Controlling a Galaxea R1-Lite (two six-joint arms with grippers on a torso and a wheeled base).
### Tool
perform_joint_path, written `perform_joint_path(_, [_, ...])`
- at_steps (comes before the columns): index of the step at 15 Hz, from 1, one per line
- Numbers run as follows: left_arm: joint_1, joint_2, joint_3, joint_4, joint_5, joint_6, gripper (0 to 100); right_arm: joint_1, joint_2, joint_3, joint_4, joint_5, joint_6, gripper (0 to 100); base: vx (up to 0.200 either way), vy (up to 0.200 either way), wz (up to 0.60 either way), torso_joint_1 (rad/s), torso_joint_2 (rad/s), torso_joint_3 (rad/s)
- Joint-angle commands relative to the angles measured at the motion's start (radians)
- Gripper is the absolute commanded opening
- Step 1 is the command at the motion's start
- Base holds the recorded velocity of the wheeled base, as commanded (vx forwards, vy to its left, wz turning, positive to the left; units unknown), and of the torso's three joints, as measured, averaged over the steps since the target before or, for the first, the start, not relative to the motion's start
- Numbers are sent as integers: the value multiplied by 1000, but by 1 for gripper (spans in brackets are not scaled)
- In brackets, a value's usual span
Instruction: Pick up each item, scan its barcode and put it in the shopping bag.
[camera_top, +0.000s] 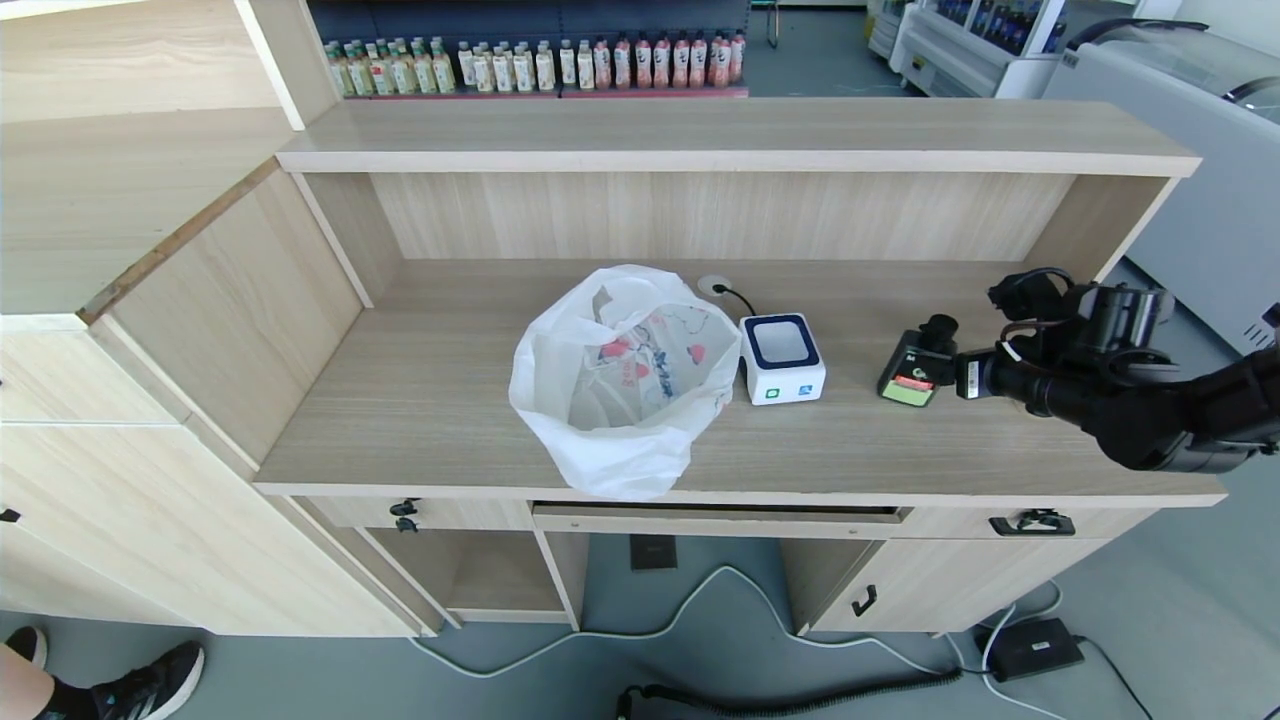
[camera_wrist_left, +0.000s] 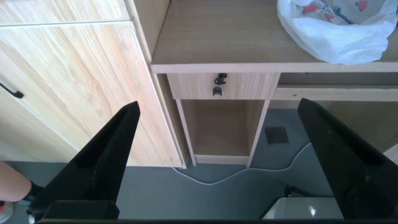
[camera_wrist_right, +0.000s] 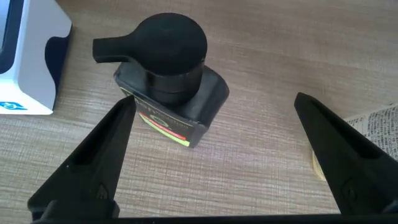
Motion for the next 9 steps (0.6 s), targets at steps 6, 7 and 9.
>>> perform_joint_path(6, [0, 0, 0, 0, 0, 0, 100, 30, 58, -62, 0, 7, 3, 100, 0, 0, 0, 0, 0, 0])
perform_joint_path(7, [0, 0, 0, 0, 0, 0, 100, 35, 63, -64, -2, 19, 6, 100, 0, 0, 0, 0, 0, 0])
perform_joint_path(9, [0, 0, 0, 0, 0, 0, 100, 38, 79, -88, -2, 95, 20, 100, 0, 0, 0, 0, 0, 0])
